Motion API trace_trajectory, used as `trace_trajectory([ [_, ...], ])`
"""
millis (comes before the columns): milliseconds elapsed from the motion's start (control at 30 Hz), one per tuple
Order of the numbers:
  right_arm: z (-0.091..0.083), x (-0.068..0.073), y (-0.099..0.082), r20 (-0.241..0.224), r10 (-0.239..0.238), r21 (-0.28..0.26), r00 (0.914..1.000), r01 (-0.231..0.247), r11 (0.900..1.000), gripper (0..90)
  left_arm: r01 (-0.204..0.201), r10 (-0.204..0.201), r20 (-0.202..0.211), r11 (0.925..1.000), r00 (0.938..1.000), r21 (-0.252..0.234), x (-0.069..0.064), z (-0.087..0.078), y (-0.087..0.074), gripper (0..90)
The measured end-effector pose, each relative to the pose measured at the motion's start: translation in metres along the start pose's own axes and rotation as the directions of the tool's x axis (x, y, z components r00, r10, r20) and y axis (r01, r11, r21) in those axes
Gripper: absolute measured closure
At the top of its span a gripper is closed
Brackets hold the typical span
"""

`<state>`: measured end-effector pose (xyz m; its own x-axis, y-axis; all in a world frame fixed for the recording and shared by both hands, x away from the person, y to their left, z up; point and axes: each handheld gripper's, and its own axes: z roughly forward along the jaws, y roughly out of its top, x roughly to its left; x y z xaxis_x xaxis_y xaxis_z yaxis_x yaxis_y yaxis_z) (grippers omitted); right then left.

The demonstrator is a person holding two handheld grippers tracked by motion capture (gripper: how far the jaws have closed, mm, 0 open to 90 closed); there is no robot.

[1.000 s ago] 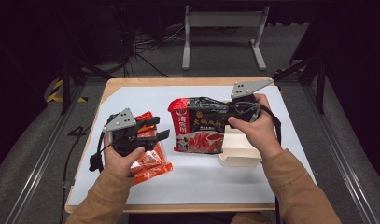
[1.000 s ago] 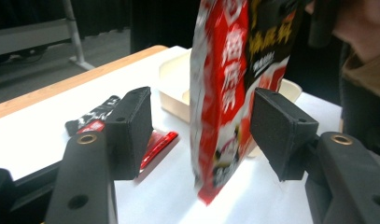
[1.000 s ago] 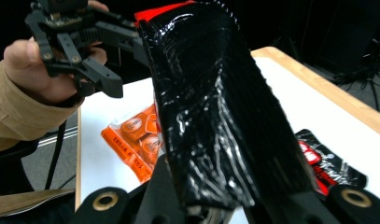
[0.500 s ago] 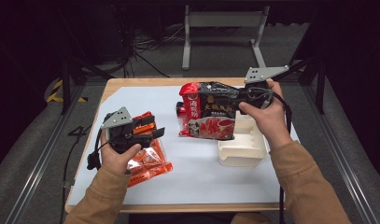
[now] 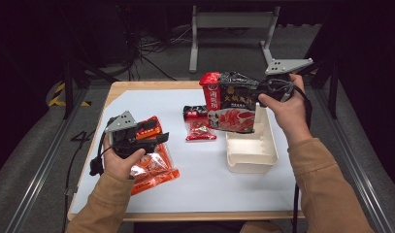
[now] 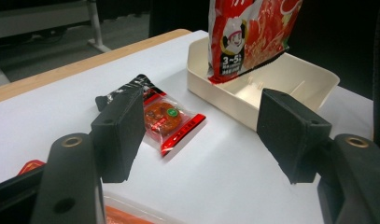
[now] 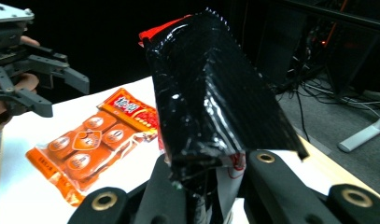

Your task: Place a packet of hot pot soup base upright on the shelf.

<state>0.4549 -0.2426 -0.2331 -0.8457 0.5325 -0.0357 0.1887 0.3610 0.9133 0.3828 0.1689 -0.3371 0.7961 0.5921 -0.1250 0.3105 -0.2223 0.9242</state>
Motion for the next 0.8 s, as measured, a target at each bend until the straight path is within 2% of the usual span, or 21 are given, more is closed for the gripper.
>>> trace_trajectory([
  [200,-0.005,-0.013,-0.003,0.023,0.006,-0.016,0.9997,-0.006,0.9998,82.4,-0.005,0.005,-0.018,1.0,0.9998,0.006,0.005,0.0,-0.002,31.4],
  [233,-0.005,-0.014,-0.003,0.026,0.006,-0.018,0.9997,-0.005,0.9998,82.4,0.01,-0.01,-0.015,0.9999,0.9998,0.007,0.005,-0.001,-0.002,31.3],
  [800,-0.016,-0.045,-0.013,0.101,-0.007,-0.056,0.9949,0.013,0.9984,82.1,0.014,-0.014,-0.02,0.9997,0.9997,0.022,0.007,0.0,-0.003,30.2],
])
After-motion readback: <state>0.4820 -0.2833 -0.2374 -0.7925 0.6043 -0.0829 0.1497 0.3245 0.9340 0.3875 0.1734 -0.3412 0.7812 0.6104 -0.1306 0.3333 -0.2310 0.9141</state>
